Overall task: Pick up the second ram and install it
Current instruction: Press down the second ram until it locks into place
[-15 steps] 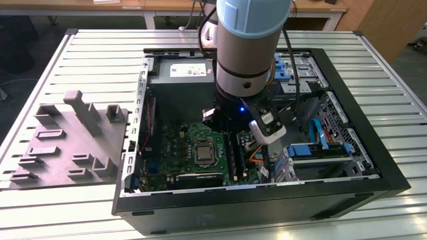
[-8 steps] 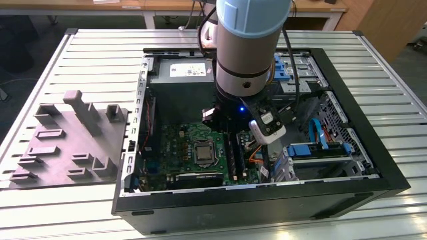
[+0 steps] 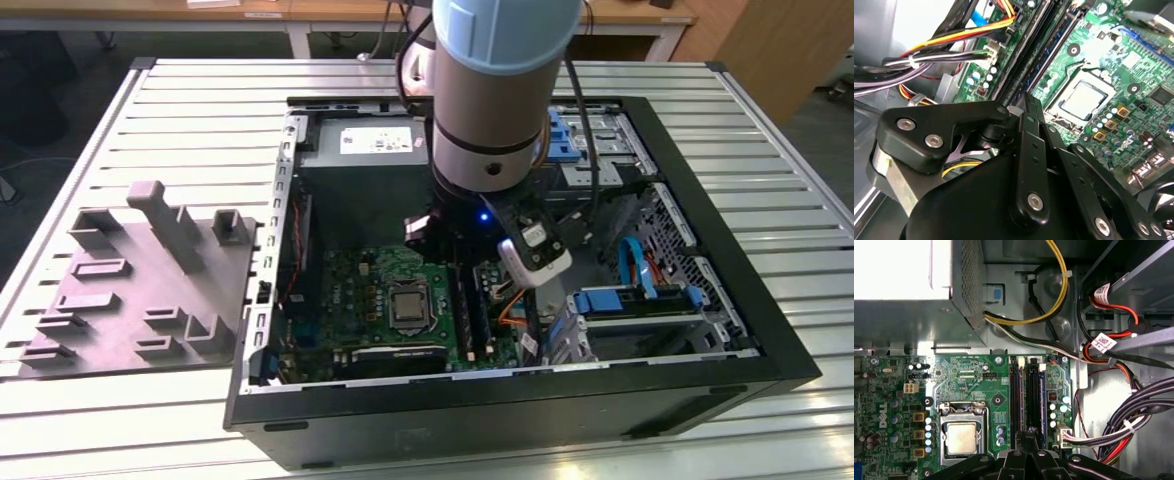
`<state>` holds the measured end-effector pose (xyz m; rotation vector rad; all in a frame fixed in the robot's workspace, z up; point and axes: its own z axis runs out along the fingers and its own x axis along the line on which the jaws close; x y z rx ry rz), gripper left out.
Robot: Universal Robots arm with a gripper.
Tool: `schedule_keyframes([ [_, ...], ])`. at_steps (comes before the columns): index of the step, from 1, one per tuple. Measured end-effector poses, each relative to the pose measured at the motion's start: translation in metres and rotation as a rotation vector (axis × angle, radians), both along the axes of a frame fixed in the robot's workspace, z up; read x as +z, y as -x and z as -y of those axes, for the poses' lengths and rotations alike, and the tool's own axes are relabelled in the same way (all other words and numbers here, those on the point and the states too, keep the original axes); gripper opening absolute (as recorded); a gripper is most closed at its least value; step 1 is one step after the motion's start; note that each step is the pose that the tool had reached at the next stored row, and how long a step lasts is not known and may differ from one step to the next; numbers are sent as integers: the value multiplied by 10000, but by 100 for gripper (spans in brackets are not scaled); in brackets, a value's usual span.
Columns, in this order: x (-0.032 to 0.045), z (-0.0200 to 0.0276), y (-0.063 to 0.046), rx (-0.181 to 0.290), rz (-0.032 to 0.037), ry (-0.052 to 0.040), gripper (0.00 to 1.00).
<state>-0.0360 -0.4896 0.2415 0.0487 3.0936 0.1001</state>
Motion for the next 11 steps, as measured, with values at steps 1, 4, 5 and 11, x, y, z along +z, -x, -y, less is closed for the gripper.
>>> schedule_keyframes([
  [1,-1,-11,0,0,0,-1,10],
  [4,-3,-54,0,0,0,-3,10],
  [5,-3,-71,0,0,0,-3,10],
  [11,-7,-174,0,0,1,-3,10],
])
